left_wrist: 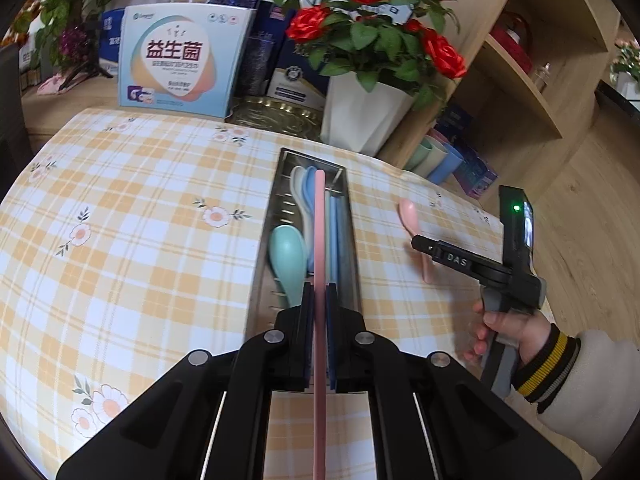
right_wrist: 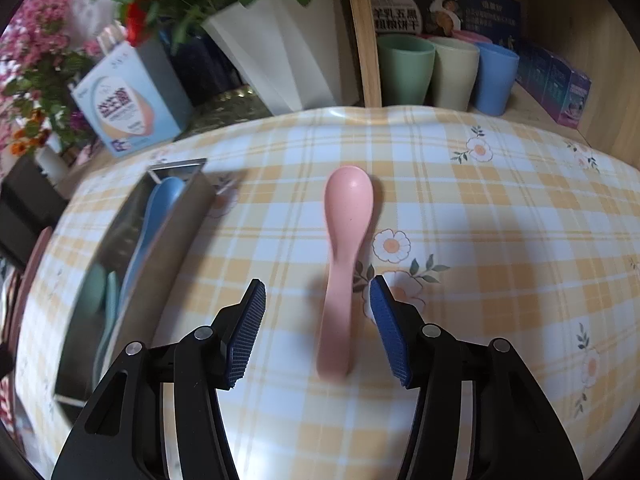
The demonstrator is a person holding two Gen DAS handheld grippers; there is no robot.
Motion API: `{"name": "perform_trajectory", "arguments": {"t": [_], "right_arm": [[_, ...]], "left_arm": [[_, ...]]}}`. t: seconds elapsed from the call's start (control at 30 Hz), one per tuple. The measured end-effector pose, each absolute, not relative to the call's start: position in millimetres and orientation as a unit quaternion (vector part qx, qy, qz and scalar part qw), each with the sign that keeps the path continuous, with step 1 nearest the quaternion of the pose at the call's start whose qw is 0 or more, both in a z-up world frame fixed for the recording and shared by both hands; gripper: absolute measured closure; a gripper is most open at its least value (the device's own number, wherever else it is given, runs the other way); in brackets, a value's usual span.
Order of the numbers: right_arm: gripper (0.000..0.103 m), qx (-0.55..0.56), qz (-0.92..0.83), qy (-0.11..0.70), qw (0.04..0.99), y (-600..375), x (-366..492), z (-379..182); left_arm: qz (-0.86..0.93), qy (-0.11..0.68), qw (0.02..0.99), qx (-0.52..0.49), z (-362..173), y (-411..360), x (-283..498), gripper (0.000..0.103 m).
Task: Organize utensils
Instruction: 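Lift the pink chopstick with the left gripper while the right gripper grasps the pink spoon, then lower the pink chopstick into the tray and open the left gripper while the right gripper lifts the pink spoon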
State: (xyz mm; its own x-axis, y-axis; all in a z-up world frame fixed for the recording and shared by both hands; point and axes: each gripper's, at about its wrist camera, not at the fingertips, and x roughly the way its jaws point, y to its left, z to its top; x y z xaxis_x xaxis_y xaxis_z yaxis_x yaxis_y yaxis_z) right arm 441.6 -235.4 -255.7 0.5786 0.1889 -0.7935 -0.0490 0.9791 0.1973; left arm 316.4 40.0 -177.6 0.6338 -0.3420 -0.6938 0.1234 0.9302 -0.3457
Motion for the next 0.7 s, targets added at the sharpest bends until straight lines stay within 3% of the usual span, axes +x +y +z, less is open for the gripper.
{"name": "perform_trajectory", "arguments": {"t": [0.13, 0.43, 0.7], "right_arm": [[0.052, 0.083, 0.034, 0.467, 0.88, -235, 452, -266], [0.068, 0.088, 0.009, 0.473, 0.876, -238, 462, -274], [0.088, 0.066, 0.001, 0.478, 0.876, -239, 461, -274]], "left_arm": [[-0.125, 0.408, 0.894, -0.141, -180, 48, 318, 0.098], [-0.118, 0.411, 0.892, -0.145, -184, 52, 320, 0.097], [-0.118, 0.416, 0.89, -0.143, -185, 50, 319, 0.097]]}}
